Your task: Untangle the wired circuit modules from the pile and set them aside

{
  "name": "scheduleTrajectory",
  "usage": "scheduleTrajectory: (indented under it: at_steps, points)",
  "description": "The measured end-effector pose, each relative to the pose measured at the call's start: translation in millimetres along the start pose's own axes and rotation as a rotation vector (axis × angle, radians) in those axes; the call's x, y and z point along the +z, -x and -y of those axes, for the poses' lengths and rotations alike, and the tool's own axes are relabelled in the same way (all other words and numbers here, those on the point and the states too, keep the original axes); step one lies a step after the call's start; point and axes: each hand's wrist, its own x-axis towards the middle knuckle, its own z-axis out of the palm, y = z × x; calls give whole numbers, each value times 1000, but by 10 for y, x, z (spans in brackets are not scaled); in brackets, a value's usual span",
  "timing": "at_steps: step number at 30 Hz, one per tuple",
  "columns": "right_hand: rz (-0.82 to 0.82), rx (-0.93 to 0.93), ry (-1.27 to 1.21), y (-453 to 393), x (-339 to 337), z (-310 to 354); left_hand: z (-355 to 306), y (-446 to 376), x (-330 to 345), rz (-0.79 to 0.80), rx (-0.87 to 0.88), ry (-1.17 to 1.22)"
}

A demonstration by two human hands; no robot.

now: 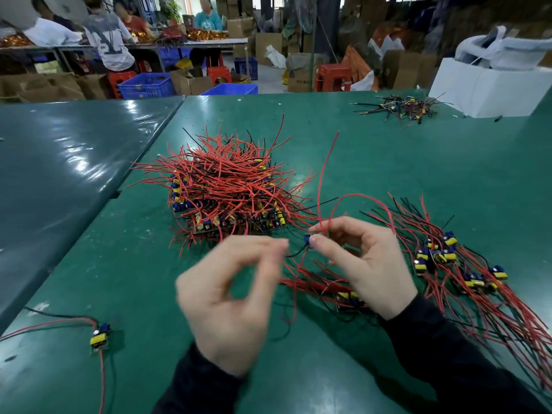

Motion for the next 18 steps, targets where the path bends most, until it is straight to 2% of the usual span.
scheduleTrajectory:
  at_steps: [1,3,5,7,10,12,13,15,17,18]
  points:
    - [22,-1,0,11,6,4,8,41,42,103,55,-79]
    - [46,-16,-27,12,5,28,42,82,112,195,33,-204]
    - [39,-7,-111,3,5,51,89,70,111,182,-17,-263]
    - [-23,14,-214,-8,15,55,103,53,58,99,26,-302]
    - [-169,135,-460,-11,43,72,46,54,8,-5,297,-354]
    - [-217,232,-608,-3,56,95,20,122,51,123,341,-269]
    - [-219,273,-646,7,61,111,16,156,93,203,255,-240]
    - [-184,320,-665,37,83,144,1,169,181,282,-86,-196]
    - [-128,315,-688,80,124,173,-7,148,235,248,-497,25]
    - [-94,305,-703,100,145,184,7,123,238,199,-639,164]
